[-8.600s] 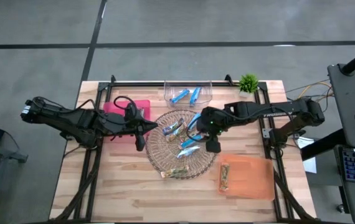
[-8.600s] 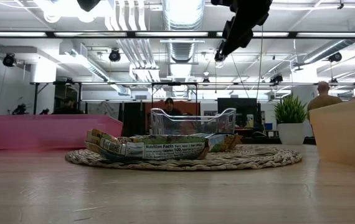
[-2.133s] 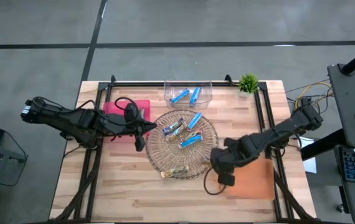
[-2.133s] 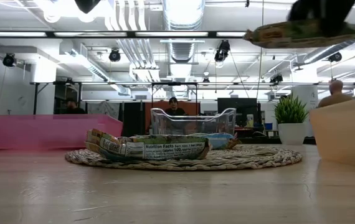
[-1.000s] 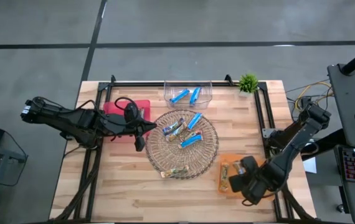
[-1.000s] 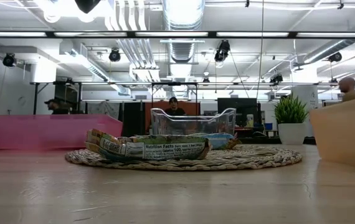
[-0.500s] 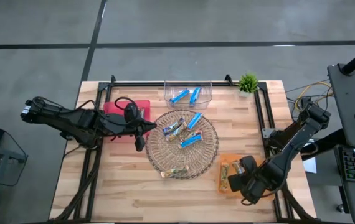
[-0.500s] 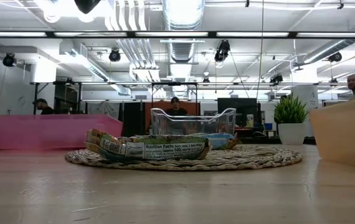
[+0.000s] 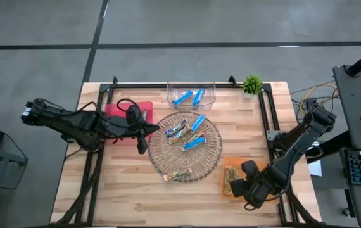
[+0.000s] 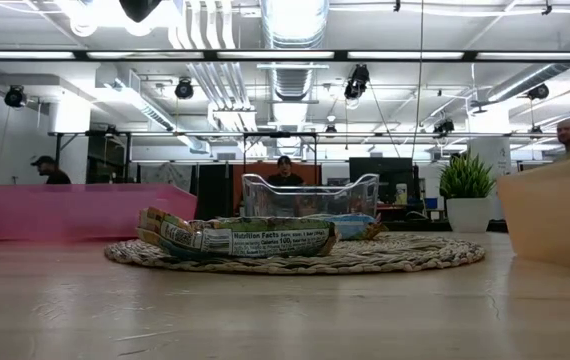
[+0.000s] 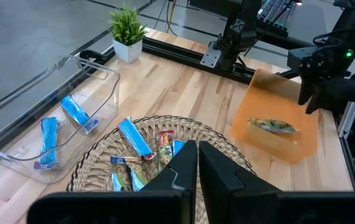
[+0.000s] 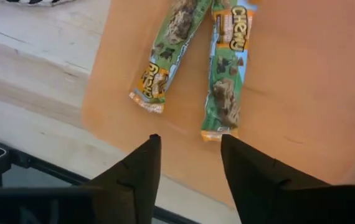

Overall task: Pick and place Granola Bars by type
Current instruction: Put the yellow granola bar into the orange bin

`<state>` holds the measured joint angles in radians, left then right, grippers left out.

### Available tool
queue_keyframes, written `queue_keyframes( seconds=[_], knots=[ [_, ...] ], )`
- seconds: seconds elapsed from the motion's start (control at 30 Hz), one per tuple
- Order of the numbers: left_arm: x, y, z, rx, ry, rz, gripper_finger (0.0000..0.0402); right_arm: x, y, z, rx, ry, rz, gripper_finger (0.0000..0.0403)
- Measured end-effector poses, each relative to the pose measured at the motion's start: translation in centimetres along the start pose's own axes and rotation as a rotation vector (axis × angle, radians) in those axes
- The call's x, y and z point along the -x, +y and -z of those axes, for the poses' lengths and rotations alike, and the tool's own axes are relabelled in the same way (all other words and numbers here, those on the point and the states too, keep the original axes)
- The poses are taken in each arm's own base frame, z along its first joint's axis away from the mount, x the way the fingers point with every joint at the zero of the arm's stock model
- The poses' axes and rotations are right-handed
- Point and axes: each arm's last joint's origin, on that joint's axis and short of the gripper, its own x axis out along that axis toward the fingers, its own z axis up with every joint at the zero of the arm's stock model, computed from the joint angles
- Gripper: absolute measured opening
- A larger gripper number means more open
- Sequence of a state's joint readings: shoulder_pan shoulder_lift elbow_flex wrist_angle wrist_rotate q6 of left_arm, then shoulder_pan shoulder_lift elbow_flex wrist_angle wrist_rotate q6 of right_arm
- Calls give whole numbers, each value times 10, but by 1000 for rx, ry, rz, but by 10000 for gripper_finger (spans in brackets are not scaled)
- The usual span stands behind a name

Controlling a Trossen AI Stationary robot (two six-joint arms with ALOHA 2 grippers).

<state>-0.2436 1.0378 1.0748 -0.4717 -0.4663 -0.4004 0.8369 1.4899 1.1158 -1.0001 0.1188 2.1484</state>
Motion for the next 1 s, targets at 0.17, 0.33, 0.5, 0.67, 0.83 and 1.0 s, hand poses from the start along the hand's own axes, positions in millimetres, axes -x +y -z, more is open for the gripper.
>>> queue_keyframes(
  seconds=[0.17,0.33,0.5,0.67,0.83,1.0],
  knots=[
    [0,0,0,0,0,0,0,1,1,-1,55,-22,-13,156],
    [0,0,0,0,0,0,0,12,8,-10,138,-25,-59,138],
    [0,0,0,0,0,0,0,24,12,-29,220,-30,-100,112],
    [0,0,0,0,0,0,0,32,15,-48,320,-50,-124,82],
    [0,0,0,-1,0,0,0,41,17,-67,420,-75,-151,57],
    [0,0,0,5,0,0,0,49,18,-84,481,-104,-177,43]
  ],
)
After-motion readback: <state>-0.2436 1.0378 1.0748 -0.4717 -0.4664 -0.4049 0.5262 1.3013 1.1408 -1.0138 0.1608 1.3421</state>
